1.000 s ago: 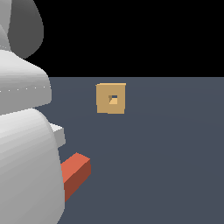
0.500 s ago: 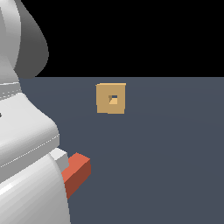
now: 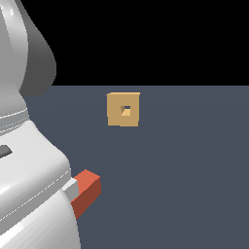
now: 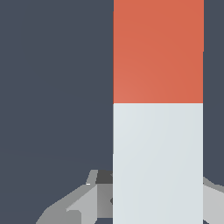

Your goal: Insert the peg into the horizontal hole in a box.

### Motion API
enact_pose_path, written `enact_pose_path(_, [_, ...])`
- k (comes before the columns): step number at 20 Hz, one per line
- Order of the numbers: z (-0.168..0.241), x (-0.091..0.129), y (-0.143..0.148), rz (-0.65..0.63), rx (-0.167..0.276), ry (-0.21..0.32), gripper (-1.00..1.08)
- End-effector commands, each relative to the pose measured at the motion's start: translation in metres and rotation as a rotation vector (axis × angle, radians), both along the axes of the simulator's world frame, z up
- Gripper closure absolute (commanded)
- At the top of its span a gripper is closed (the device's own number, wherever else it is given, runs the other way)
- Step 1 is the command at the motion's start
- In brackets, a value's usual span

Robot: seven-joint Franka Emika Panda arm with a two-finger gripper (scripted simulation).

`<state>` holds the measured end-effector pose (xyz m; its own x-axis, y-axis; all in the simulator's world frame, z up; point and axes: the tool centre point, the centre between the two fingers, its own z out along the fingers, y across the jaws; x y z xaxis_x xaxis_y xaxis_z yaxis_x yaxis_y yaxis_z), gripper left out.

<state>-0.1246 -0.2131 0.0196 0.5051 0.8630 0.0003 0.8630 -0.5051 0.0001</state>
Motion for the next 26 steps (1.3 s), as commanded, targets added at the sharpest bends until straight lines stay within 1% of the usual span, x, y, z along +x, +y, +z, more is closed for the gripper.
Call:
enact_pose_path(1, [0.0,0.0,0.0,0.0,0.0,0.0,1.08])
enact_pose_path(9, [0.0,0.001,0.001,0.002,0.0,0.0,1.08])
enact_pose_path(12, [0.001,0.005,0.009,0.011,0.0,0.0,1.08])
enact_pose_path(15, [0.004,0.012,0.023,0.028,0.0,0.0,1.08])
enact_pose_path(18, [0.007,0.022,0.044,0.054,-0.001,0.0,1.08])
enact_pose_path(21, [0.012,0.036,0.072,0.088,-0.001,0.0,1.08])
enact_pose_path(23, [0.016,0.046,0.096,0.116,-0.001,0.0,1.08])
enact_pose_path(26, [0.023,0.062,0.14,0.167,-0.002,0.0,1.08])
